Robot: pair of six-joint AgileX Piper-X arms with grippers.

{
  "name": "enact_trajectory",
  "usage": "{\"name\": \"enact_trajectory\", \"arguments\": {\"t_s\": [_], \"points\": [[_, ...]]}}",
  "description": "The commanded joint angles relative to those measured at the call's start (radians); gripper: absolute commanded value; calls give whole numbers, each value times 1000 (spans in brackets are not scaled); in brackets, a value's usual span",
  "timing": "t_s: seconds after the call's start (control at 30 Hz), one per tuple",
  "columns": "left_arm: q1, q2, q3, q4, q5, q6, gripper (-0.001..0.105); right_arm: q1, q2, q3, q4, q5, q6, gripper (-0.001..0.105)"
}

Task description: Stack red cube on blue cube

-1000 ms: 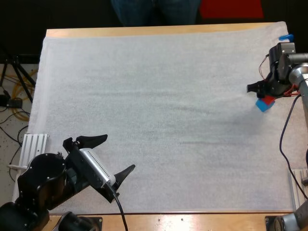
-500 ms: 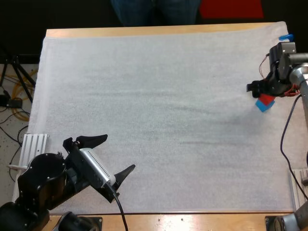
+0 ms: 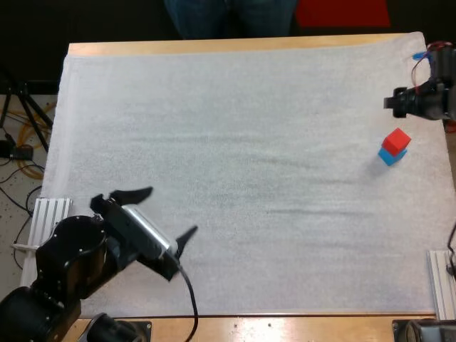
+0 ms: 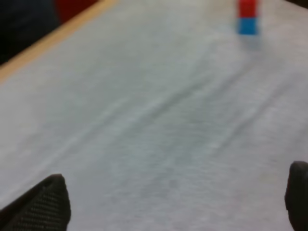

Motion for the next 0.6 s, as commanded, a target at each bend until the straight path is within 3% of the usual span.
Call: {"name": "enact_trajectory", "arguments": {"t_s": [0.0,0.2,0.47,0.57], "points": [[-1,-2,-6,-22,-61,-9,87,-6,-38,-12,-27,-28,-12,77],[135,-2,-6,-45,-73,-4,87,-6,-149,12,-116,-41,-3,77],[495,-2,-6,-119,46,6,87,-6,-318,129,-152,-41,-11,77],[555,-2,-6,-116,50,2,87,-6,-409,213,-169,-44,-11,77]]}}
